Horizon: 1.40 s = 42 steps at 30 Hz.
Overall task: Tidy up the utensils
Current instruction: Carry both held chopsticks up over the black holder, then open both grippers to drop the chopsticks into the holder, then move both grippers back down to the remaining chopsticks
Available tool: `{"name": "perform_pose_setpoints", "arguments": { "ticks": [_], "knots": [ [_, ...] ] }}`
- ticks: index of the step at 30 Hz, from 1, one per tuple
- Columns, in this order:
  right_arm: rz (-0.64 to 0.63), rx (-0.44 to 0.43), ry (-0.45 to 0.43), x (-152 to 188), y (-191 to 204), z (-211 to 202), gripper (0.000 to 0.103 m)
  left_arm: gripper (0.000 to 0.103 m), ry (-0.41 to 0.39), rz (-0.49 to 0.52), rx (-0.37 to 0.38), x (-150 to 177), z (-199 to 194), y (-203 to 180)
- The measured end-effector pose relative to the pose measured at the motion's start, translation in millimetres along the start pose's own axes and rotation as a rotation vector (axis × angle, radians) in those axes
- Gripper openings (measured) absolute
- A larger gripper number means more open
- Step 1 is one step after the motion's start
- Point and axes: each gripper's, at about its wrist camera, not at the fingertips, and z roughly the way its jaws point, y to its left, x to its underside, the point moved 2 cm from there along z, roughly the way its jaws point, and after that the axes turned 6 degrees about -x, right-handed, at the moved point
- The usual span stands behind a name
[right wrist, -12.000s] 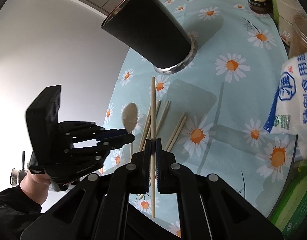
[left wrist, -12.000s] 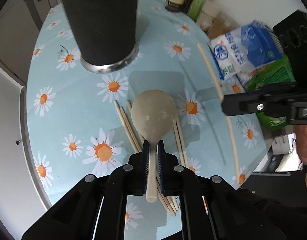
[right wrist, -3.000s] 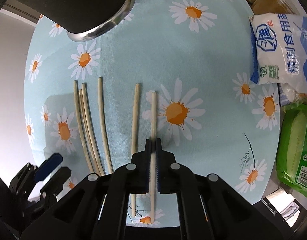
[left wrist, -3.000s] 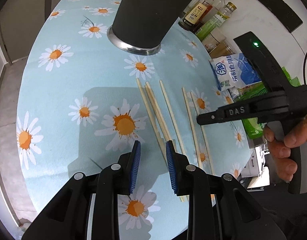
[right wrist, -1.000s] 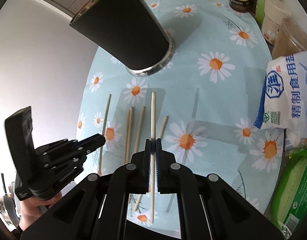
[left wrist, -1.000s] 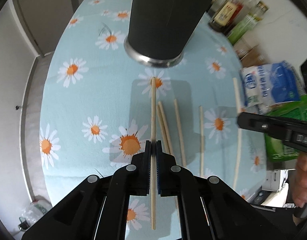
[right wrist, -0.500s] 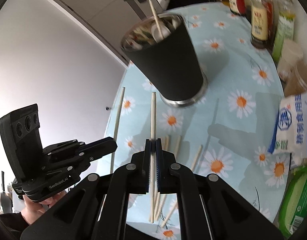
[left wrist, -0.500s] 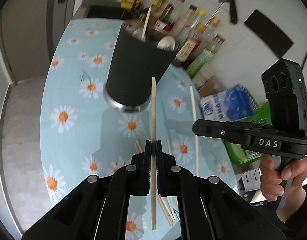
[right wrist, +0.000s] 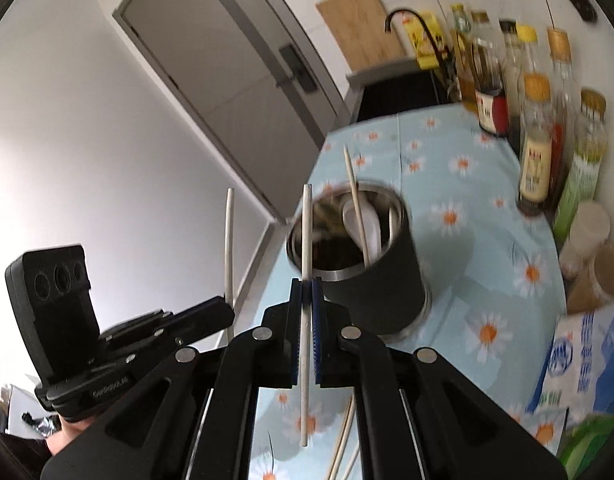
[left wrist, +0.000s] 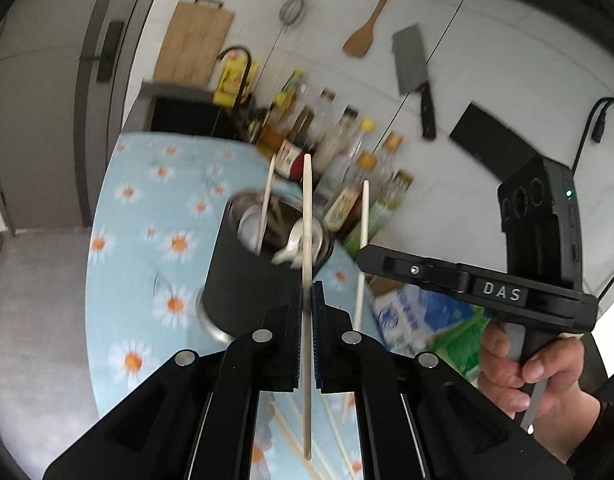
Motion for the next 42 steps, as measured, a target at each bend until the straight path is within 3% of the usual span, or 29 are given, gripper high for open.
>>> {"name": "perform_pose_setpoints", "arguments": {
  "ticks": [4,10,13,17,26,36,38,39,42],
  "knots": [
    [-0.017,-0.020,-0.091,-23.2,0.8,-10.8,0.006,0.004,-0.121,0.013,-0.006,-26.8,-4.0,-1.0],
    [-0.057,-0.019,-0.202,-60.1,4.5,-21.2,0.006,0.004,-0.192,-0.010,0.005,-60.5,4.6,2.8],
    [-0.068,-0.026,-0.240,-74.0,4.2,-20.7,0.006,0.004,-0.264,0.000,0.016,-75.3,8.0,2.7],
    [-0.095,-0.021,-0.281,-83.7,2.8,-17.9,0.006,0.004,-0.289,-0.021,0.004,-86.3,17.2,7.1],
    [-0.132,0.031,-0.333,-81.9,-8.0,-0.8,0.006,0.004,-0.447,0.024,0.004,-86.0,24.6,8.9],
    [-0.132,0.058,-0.311,-69.8,-17.4,12.9,0.006,0.004,-0.438,0.036,0.004,-66.0,43.9,16.0],
    [-0.120,0.043,-0.300,-69.2,-18.3,13.6,0.011,0.004,-0.415,0.043,0.016,-63.1,46.0,15.9],
    [-0.116,0.044,-0.301,-68.9,-18.7,13.1,0.021,0.005,-0.408,0.047,0.013,-61.3,46.5,15.5],
    [-0.108,0.049,-0.307,-67.6,-19.2,9.9,0.023,0.005,-0.386,0.045,0.014,-58.3,47.3,16.8]
  ]
}}
